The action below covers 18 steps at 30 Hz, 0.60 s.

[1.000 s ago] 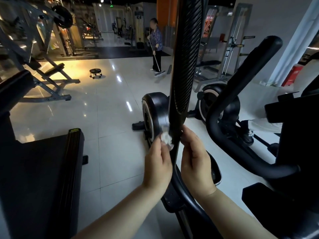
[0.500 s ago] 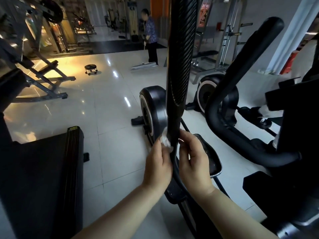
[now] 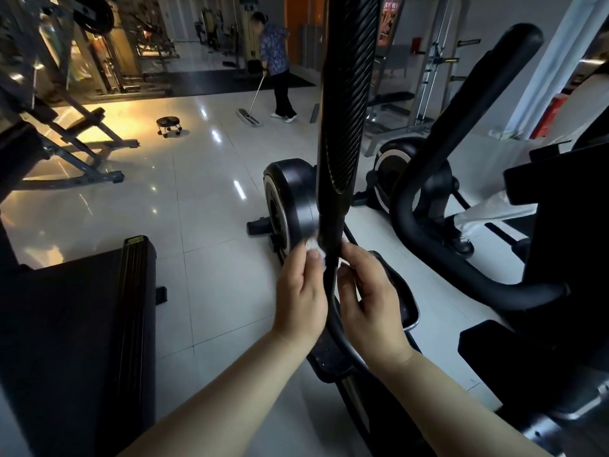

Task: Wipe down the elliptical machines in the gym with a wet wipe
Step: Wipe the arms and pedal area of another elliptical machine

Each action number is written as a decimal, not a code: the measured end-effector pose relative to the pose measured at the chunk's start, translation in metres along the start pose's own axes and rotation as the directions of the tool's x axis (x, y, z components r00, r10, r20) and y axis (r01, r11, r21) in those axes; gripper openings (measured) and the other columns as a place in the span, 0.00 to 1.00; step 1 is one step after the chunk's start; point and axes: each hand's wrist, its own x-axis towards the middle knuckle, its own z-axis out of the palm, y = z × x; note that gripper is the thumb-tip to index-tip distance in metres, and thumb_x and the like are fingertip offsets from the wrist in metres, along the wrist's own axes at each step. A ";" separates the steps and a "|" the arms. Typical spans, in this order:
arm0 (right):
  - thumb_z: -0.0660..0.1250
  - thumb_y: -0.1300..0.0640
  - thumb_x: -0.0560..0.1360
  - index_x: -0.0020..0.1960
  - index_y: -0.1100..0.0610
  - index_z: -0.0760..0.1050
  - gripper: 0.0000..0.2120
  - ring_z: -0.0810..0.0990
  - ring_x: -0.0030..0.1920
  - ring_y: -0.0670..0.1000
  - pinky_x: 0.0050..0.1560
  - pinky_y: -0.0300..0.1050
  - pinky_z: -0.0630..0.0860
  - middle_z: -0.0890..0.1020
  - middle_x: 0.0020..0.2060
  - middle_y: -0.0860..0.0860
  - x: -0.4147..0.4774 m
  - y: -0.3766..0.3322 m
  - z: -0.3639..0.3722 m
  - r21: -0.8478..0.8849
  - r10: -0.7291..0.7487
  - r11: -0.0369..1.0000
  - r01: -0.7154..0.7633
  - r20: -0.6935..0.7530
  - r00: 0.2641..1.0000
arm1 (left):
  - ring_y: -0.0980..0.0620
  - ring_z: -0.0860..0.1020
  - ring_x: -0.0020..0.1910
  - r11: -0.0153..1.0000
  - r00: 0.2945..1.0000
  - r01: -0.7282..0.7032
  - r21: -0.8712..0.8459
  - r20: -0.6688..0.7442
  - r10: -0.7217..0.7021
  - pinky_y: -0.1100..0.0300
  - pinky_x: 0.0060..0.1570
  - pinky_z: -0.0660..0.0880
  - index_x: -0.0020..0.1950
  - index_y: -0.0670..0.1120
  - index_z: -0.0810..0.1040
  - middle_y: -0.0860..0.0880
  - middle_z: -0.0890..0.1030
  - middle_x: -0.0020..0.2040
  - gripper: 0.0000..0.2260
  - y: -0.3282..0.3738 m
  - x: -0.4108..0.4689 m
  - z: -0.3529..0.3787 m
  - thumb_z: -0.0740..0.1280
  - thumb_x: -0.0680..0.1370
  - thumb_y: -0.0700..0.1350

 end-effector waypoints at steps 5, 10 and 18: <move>0.60 0.65 0.82 0.73 0.60 0.72 0.20 0.77 0.64 0.53 0.66 0.53 0.73 0.79 0.63 0.54 -0.005 0.005 0.001 0.016 0.025 1.000 -0.025 0.016 1.000 | 0.58 0.75 0.68 0.994 0.995 -0.105 -0.018 0.000 0.105 0.64 0.68 0.69 0.68 0.61 0.70 0.56 0.80 0.66 0.15 0.023 0.005 0.008 0.55 0.85 0.46; 0.58 0.70 0.82 0.77 0.60 0.66 0.24 0.68 0.75 0.46 0.75 0.44 0.66 0.72 0.74 0.51 -0.010 0.006 -0.003 -0.030 -0.002 1.000 0.006 0.113 0.994 | 0.61 0.80 0.57 0.967 0.975 0.223 -0.127 0.053 -0.217 0.62 0.59 0.73 0.59 0.61 0.80 0.60 0.85 0.54 0.20 -0.033 -0.031 0.001 0.56 0.85 0.38; 0.56 0.70 0.80 0.80 0.55 0.62 0.30 0.66 0.75 0.41 0.75 0.52 0.67 0.70 0.75 0.46 -0.021 0.015 -0.012 -0.072 0.126 0.991 -0.112 0.241 0.962 | 0.54 0.79 0.56 0.985 0.993 0.074 -0.158 0.107 -0.057 0.56 0.61 0.74 0.59 0.54 0.79 0.55 0.83 0.52 0.12 -0.018 -0.007 -0.001 0.57 0.84 0.45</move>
